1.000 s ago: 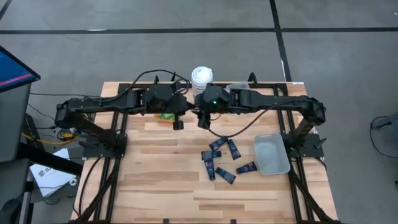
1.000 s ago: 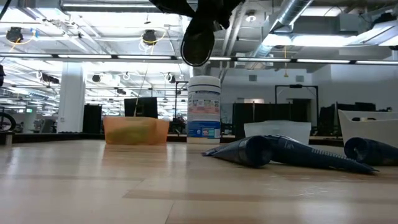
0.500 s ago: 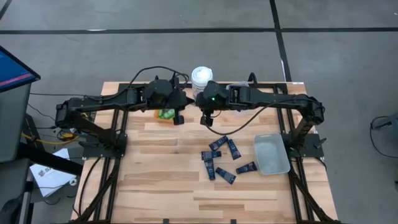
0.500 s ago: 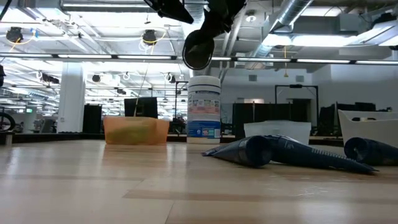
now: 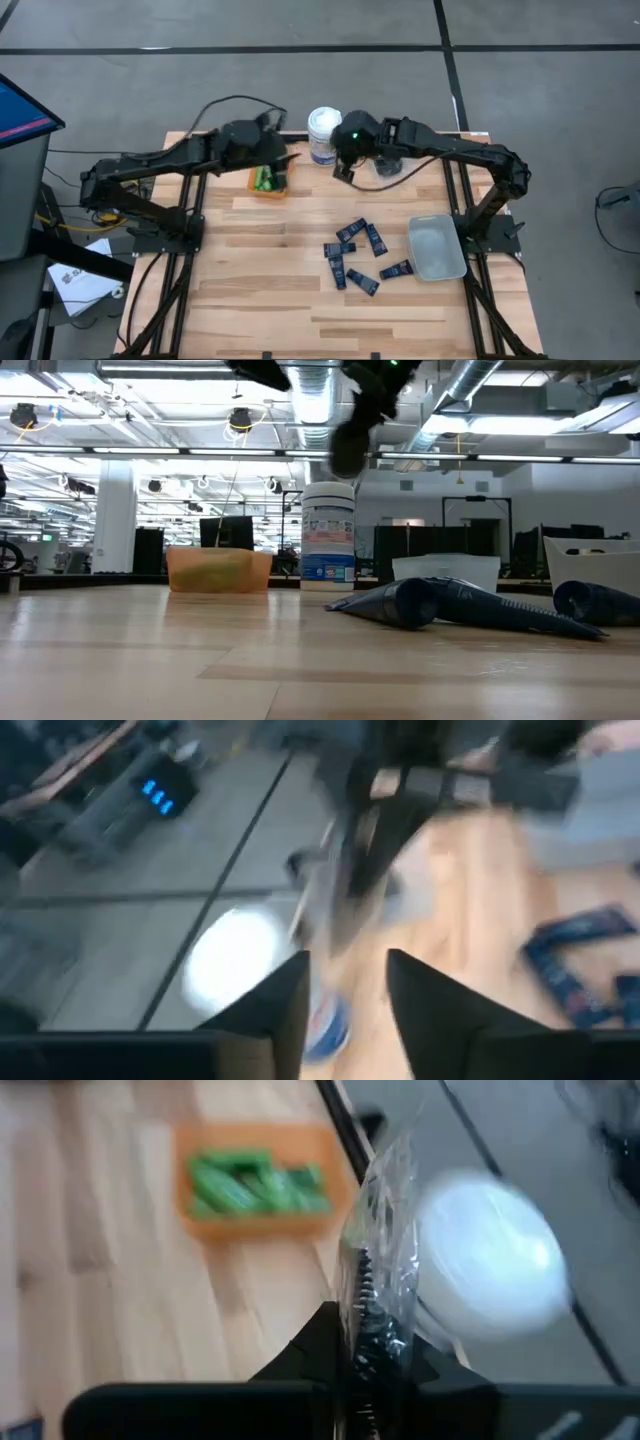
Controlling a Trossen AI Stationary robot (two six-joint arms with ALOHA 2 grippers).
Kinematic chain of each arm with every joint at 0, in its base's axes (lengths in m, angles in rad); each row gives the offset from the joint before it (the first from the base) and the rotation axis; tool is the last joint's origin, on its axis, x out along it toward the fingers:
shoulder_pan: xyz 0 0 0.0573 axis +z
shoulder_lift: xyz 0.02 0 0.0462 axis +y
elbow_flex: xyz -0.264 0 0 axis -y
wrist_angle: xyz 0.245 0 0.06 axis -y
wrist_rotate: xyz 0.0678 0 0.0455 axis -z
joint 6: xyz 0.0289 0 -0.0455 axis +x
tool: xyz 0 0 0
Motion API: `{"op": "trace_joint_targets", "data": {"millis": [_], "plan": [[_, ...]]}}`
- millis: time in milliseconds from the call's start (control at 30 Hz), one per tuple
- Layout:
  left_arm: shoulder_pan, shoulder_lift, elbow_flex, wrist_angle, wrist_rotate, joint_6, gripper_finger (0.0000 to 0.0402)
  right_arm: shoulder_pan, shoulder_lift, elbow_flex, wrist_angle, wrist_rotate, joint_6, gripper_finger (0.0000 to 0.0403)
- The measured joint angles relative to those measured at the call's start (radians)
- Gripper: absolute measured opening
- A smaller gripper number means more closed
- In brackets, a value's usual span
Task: Pick & Place Travel size toiletries
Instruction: Put the black hairbrush into the white bin
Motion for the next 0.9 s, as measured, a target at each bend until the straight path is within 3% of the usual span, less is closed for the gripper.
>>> {"op": "trace_joint_targets", "data": {"millis": [167, 300, 567, 900], "plan": [[0.032, -0.065, 0.001, -0.021, -0.119, -0.008, 0.0178, -0.093, -0.013, -0.001, -0.174, 0.14, 0.064, 0.0019], [0.062, -0.117, -0.022, -0.031, -0.123, -0.04, 0.0192, -0.165, -0.003, -0.025, -0.249, 0.225, 0.019, 0.0019], [0.082, -0.213, -0.143, -0.033, -0.126, -0.094, 0.0182, -0.261, -0.011, -0.187, -0.15, 0.219, -0.261, 0.0024], [0.082, -0.311, -0.253, -0.031, -0.125, -0.149, 0.0171, -0.367, -0.01, -0.371, 0.056, 0.074, -0.574, 0.0021]]}}
